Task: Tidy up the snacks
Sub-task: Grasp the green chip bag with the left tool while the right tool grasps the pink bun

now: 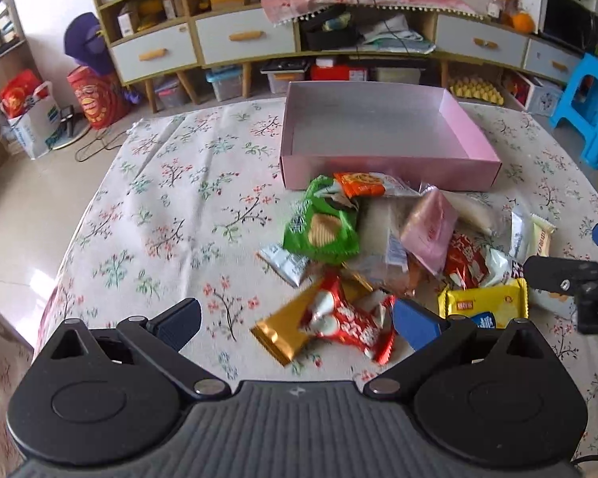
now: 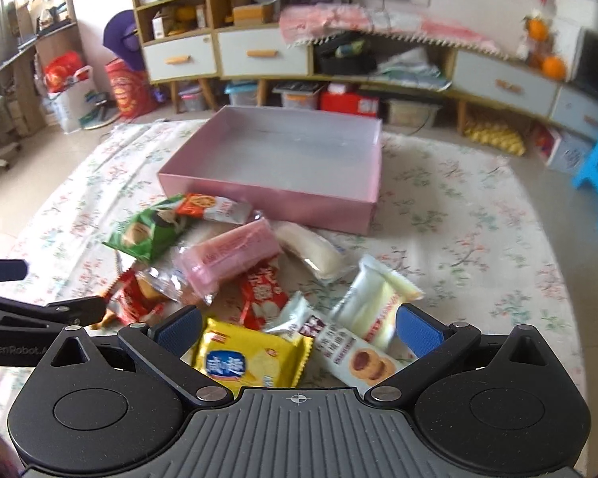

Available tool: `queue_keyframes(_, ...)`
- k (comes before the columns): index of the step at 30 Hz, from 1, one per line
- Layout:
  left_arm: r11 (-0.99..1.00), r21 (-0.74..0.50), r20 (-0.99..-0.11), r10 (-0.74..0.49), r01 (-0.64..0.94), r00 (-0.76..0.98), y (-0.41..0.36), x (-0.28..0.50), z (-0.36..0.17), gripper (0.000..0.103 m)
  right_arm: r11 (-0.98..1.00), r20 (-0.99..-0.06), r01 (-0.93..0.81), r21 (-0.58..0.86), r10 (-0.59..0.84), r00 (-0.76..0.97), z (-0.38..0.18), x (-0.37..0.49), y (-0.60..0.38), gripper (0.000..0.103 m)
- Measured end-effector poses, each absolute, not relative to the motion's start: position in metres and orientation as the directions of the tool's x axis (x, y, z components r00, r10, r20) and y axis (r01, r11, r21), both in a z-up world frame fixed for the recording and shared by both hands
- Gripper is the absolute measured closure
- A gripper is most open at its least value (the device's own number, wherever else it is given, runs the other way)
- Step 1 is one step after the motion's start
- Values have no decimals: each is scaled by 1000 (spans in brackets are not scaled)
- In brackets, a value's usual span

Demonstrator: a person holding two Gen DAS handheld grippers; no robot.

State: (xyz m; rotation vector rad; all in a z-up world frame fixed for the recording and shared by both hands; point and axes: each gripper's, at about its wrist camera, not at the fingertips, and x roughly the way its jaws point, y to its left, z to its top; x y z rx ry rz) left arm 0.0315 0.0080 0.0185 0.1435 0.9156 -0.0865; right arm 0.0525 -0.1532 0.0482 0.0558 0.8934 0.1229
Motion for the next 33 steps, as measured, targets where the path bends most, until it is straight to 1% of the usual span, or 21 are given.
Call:
queue_keyframes(6, 980, 85, -767, -50, 180, 639, 12, 53, 18, 1, 974, -753, -101, 202, 220, 619, 53, 78, -158, 0)
queue_keyframes(7, 980, 84, -759, -54, 180, 649, 12, 55, 14, 2, 972, -750, -97, 216, 229, 620, 49, 80, -158, 0)
queue_keyframes(10, 974, 92, -757, -68, 209, 650, 11, 64, 6, 16, 957, -776, -76, 280, 273, 569, 37, 92, -157, 1)
queue_keyframes(12, 968, 91, -753, -86, 233, 652, 10, 69, 4, 19, 934, -770, -55, 353, 324, 550, 32, 101, -159, 1)
queue_keyframes(14, 965, 59, -756, -122, 254, 643, 11, 75, 3, 23, 909, -765, -26, 415, 364, 531, 29, 109, -162, 1)
queue_keyframes(17, 962, 7, -759, -172, 272, 627, 13, 81, 0, 30, 867, -746, 14, 498, 420, 517, 24, 120, -163, 6)
queue_keyframes(19, 959, -16, -755, -196, 281, 625, 15, 84, -2, 32, 835, -734, 52, 548, 450, 508, 21, 127, -165, 11)
queue_keyframes(20, 958, -20, -752, -202, 285, 627, 15, 85, -2, 33, 818, -730, 70, 570, 465, 501, 18, 131, -166, 12)
queue_keyframes(22, 956, -21, -750, -208, 292, 627, 14, 89, -5, 36, 797, -728, 105, 595, 479, 491, 14, 137, -166, 18)
queue_keyframes(26, 956, -38, -763, -216, 291, 609, 12, 95, -11, 43, 785, -747, 162, 598, 472, 468, 4, 145, -164, 26)
queue_keyframes(28, 956, -44, -768, -217, 289, 603, 11, 97, -13, 47, 785, -756, 181, 593, 465, 460, -1, 148, -162, 33)
queue_keyframes(33, 958, -53, -781, -216, 282, 587, 10, 101, -17, 51, 782, -762, 198, 591, 460, 456, -6, 151, -158, 44)
